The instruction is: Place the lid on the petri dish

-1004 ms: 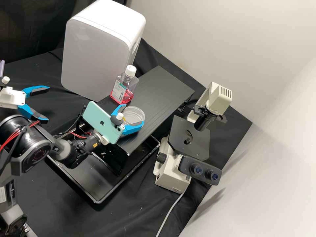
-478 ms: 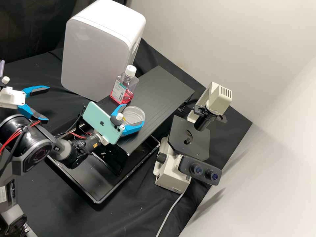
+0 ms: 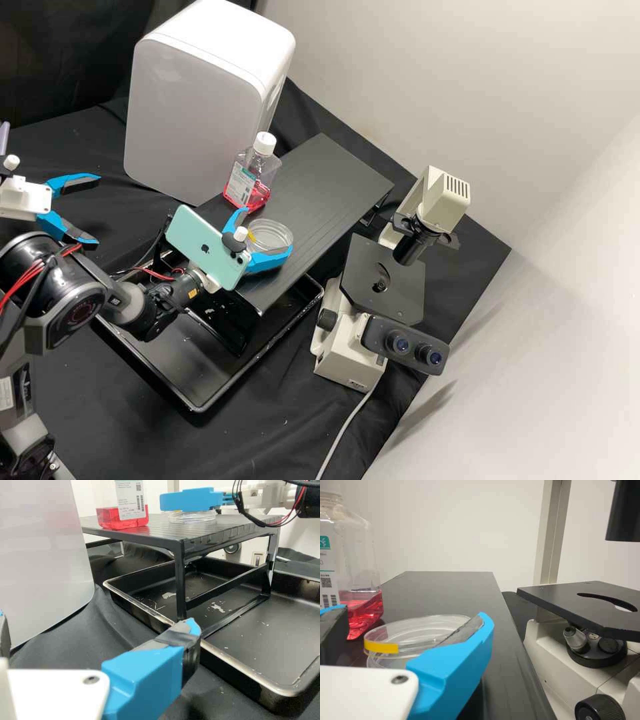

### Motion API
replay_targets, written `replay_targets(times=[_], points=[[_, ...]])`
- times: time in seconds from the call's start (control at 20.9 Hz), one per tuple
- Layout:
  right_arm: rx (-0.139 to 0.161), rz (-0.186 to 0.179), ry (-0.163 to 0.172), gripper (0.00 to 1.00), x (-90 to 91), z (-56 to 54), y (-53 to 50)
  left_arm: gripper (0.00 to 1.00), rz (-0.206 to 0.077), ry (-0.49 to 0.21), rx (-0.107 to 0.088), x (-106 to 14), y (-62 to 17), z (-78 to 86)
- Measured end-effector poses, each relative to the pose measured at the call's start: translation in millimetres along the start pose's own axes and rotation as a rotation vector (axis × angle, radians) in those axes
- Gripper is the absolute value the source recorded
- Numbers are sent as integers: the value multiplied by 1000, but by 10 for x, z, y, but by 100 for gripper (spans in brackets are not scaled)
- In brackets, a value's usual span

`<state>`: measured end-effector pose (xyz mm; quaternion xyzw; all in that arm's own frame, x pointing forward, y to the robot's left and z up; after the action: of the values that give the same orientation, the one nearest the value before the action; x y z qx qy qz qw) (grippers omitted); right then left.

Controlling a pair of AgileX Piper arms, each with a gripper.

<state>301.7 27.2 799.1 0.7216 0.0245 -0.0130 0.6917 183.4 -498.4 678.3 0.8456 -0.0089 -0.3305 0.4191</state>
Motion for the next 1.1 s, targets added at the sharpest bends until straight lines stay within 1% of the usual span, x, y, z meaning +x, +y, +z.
replay_targets(times=[0.05, 0.14, 0.53, 0.67, 0.72, 0.77, 1.1], points=[[-1, -2, 1, 100, 0, -1, -1, 100, -3, 1, 0, 6, -6, -1], [-1, -2, 1, 100, 0, -1, -1, 100, 1, 0, 0, 30, 1, 0], [-1, -5, -3, 100, -3, -3, 0, 100, 0, 0, 0, 30, 0, 0], [-2, -2, 1, 100, -14, -27, 22, 100, 0, 0, 0, 30, 0, 0], [1, -13, -12, 100, -16, -19, 15, 100, 0, 0, 0, 30, 0, 0], [1, -19, -18, 0, -16, -14, 10, 100, 0, 0, 0, 30, 0, 0], [5, -10, -25, 0, -16, 9, 34, 100, -6, 1, 0, 34, -13, -3]])
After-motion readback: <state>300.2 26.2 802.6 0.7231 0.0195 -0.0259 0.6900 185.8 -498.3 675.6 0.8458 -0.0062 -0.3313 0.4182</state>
